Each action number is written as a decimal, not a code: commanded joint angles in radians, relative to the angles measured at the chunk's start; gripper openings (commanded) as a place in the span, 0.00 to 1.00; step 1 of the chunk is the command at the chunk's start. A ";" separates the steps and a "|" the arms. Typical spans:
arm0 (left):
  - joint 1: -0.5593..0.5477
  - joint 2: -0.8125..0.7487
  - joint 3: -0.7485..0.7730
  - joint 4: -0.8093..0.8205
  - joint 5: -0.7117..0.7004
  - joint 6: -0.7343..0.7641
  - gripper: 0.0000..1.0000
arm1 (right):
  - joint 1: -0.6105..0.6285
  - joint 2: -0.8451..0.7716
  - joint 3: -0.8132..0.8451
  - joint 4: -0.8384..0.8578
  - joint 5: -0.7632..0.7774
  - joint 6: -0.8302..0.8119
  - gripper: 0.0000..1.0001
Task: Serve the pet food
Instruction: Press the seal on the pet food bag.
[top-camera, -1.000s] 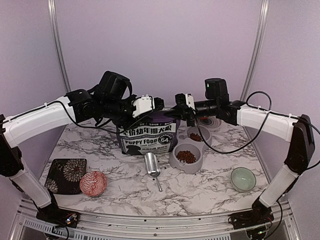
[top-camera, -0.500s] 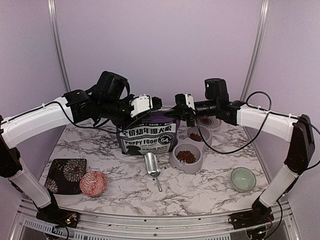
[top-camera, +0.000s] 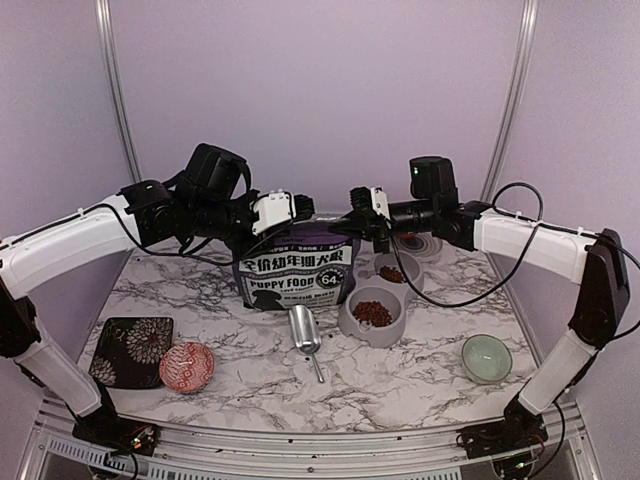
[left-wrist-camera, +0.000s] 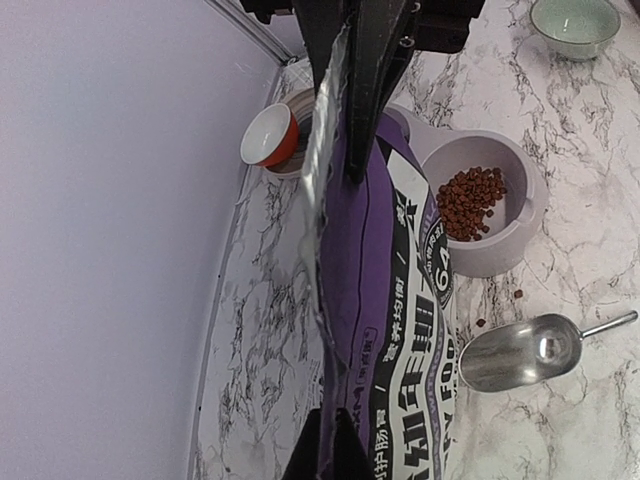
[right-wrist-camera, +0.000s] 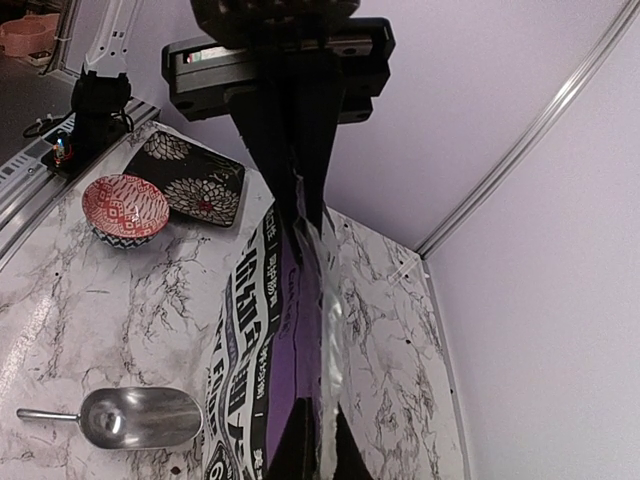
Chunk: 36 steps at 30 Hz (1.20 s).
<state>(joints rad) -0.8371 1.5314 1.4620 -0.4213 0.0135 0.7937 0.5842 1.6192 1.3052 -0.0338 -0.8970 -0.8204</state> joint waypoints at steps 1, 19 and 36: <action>0.026 -0.033 -0.008 -0.027 -0.017 -0.004 0.00 | 0.002 -0.007 0.031 -0.005 -0.019 0.004 0.00; 0.046 -0.087 -0.052 -0.030 -0.063 -0.014 0.17 | 0.001 -0.010 0.028 -0.006 -0.013 -0.006 0.00; 0.075 -0.137 -0.105 -0.039 -0.094 -0.019 0.00 | 0.000 -0.005 0.030 -0.002 -0.015 -0.006 0.00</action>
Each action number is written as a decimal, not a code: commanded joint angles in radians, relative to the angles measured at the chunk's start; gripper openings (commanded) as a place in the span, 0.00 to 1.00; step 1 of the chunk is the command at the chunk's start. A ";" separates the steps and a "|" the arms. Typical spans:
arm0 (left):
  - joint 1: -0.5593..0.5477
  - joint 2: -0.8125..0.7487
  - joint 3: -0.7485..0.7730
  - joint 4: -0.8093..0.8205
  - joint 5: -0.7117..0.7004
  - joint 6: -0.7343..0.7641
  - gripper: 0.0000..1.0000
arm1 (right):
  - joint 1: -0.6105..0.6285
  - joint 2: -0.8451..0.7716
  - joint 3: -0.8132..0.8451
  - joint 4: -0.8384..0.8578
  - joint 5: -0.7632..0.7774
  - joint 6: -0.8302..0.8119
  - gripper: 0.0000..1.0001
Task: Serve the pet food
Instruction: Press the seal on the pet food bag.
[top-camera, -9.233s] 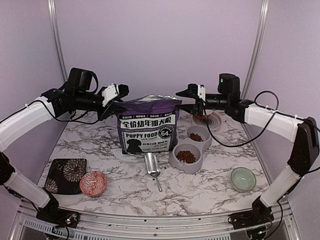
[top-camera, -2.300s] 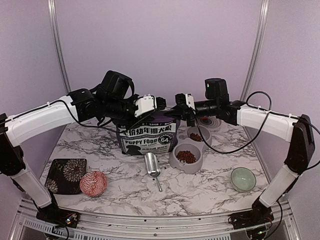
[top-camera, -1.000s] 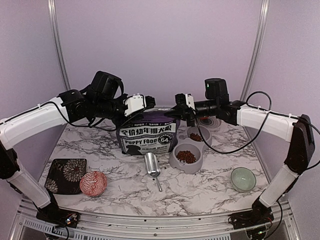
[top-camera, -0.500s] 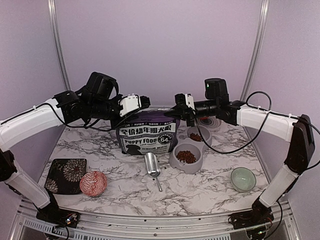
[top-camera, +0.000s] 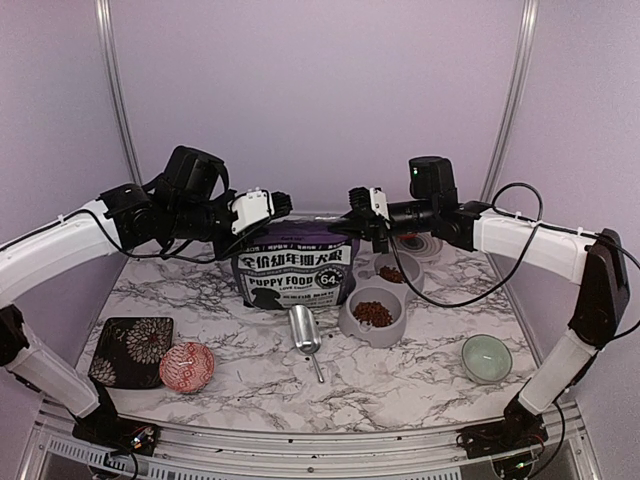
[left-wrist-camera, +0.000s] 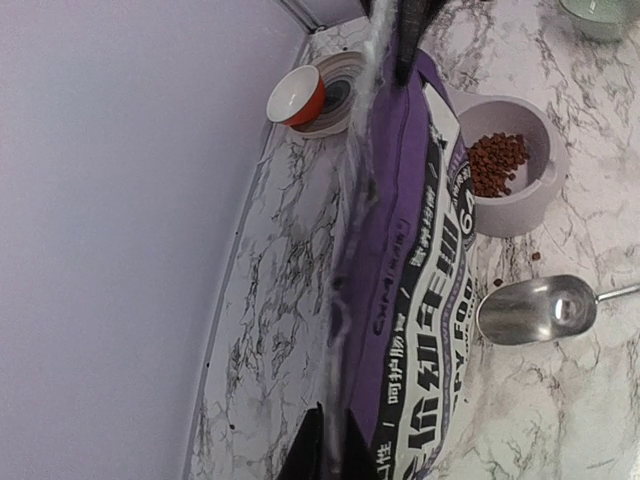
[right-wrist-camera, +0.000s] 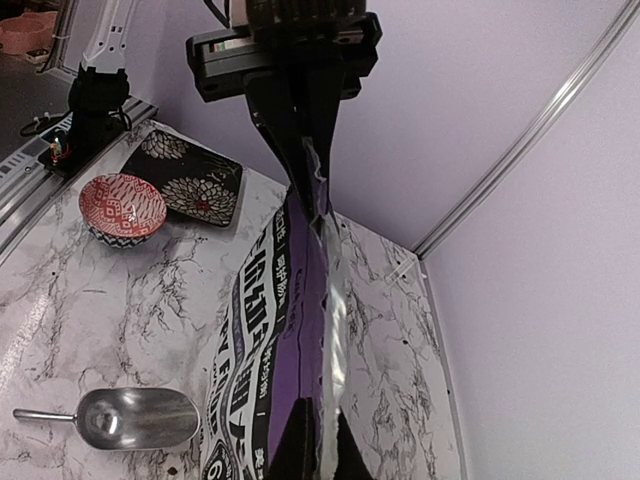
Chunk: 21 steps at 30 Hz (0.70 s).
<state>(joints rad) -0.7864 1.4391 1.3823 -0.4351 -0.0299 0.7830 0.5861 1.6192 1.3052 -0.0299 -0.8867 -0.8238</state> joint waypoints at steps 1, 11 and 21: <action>0.027 -0.051 -0.031 -0.027 -0.048 -0.008 0.00 | -0.001 -0.004 0.030 -0.008 -0.025 -0.002 0.00; 0.040 -0.088 -0.066 -0.027 -0.086 -0.012 0.20 | -0.001 0.001 0.036 -0.005 -0.028 -0.002 0.00; 0.056 -0.112 -0.091 -0.027 -0.100 -0.012 0.07 | -0.002 0.001 0.036 -0.006 -0.029 -0.002 0.00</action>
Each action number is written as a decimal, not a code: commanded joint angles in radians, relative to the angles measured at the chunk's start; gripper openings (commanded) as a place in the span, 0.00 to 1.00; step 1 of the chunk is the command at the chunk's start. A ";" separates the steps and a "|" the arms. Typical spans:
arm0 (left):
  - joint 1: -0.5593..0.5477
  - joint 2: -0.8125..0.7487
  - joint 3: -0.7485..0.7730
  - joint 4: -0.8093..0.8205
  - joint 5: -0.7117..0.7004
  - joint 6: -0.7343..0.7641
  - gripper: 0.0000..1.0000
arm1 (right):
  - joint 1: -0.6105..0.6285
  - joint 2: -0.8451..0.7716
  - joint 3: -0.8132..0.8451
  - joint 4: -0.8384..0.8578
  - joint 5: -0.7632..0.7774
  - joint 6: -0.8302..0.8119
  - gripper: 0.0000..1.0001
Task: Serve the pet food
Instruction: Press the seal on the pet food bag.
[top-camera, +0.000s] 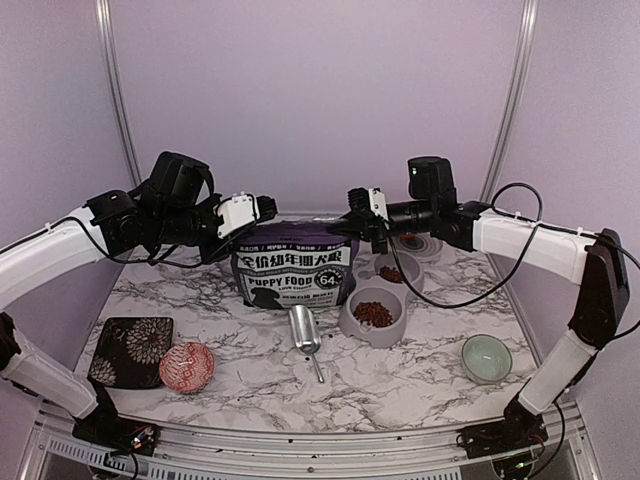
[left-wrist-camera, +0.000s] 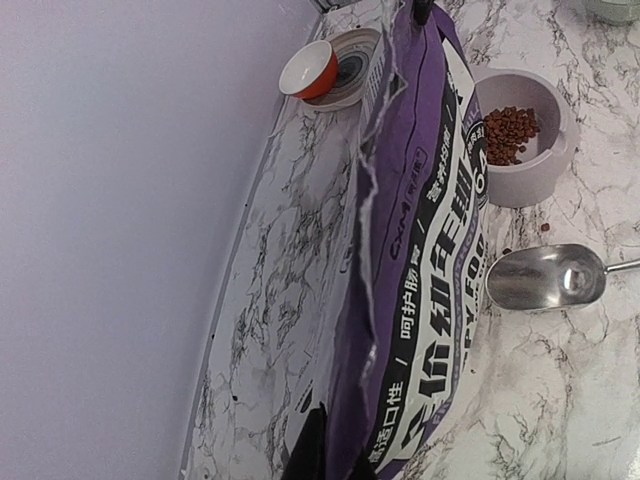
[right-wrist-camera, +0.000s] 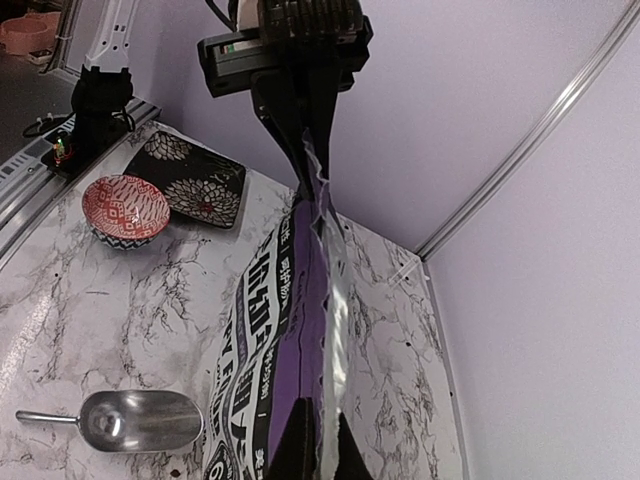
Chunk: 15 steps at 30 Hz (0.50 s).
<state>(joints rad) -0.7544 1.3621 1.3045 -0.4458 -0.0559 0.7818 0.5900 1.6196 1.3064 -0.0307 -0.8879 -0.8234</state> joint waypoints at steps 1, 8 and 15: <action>0.026 -0.036 -0.013 -0.017 -0.080 -0.013 0.14 | -0.006 0.000 0.035 -0.006 -0.028 -0.001 0.00; 0.037 -0.052 -0.020 -0.017 -0.077 -0.008 0.00 | -0.006 0.002 0.035 -0.005 -0.029 -0.001 0.00; 0.043 -0.062 -0.026 -0.013 -0.095 -0.010 0.11 | -0.005 0.003 0.035 -0.004 -0.029 -0.001 0.00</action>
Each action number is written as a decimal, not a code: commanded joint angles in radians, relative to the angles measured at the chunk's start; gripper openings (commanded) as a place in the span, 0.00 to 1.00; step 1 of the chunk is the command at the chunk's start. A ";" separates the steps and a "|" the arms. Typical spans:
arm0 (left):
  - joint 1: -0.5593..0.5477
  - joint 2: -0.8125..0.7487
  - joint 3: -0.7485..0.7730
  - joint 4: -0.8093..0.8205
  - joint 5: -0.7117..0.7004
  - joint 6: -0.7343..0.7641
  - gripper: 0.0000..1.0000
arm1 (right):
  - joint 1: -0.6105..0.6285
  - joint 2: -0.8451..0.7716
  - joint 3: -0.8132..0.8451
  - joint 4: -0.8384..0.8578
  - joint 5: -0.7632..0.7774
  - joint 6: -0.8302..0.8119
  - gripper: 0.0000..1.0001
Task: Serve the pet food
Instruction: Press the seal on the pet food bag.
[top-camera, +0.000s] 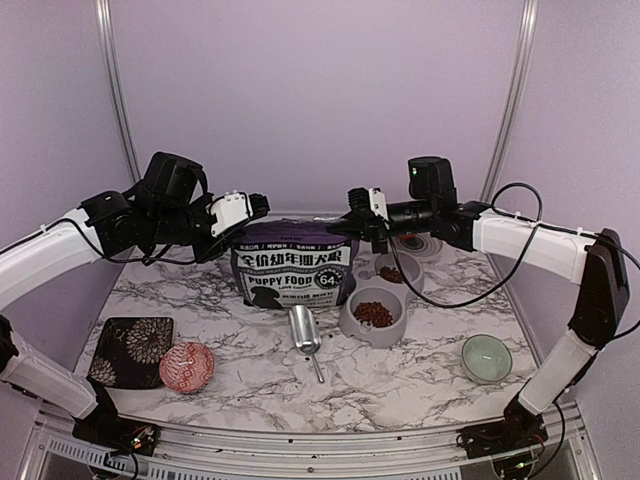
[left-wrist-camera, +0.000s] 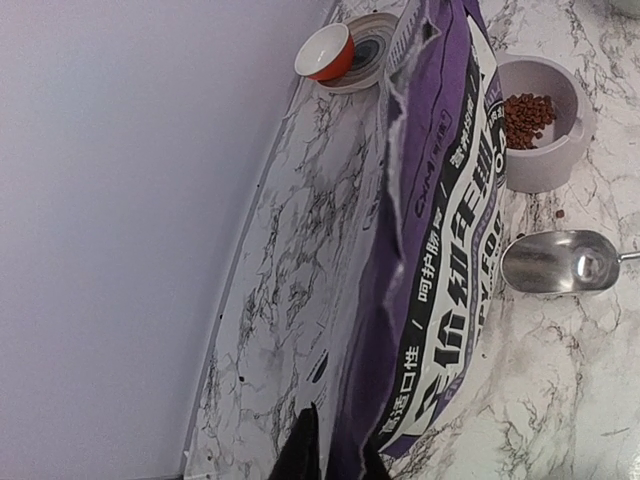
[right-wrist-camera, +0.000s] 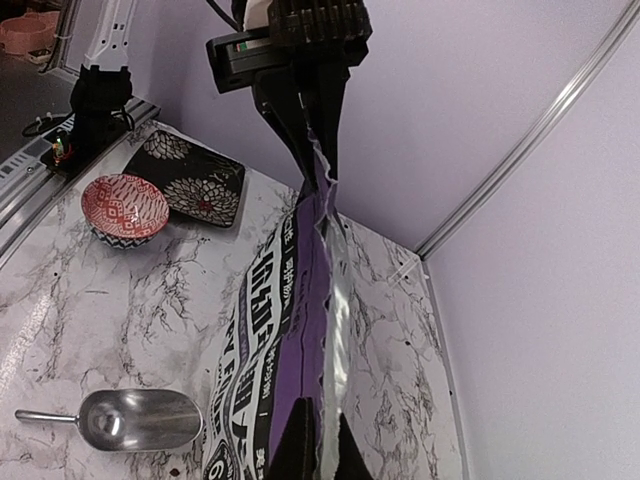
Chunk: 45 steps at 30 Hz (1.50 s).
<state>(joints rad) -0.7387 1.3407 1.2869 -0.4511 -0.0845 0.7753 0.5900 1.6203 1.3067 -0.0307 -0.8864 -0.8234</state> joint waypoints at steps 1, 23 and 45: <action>0.027 -0.042 -0.009 -0.009 -0.067 -0.002 0.10 | -0.005 0.003 0.036 -0.005 -0.030 -0.002 0.00; 0.048 -0.079 -0.011 -0.014 -0.097 0.006 0.13 | -0.005 0.001 0.034 -0.003 -0.034 -0.006 0.00; -0.050 0.125 0.270 -0.119 0.175 -0.027 0.67 | -0.002 -0.012 0.015 0.017 -0.036 -0.006 0.40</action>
<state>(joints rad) -0.7856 1.3785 1.5101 -0.5507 0.0071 0.7658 0.5896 1.6215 1.3067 -0.0257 -0.9051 -0.8310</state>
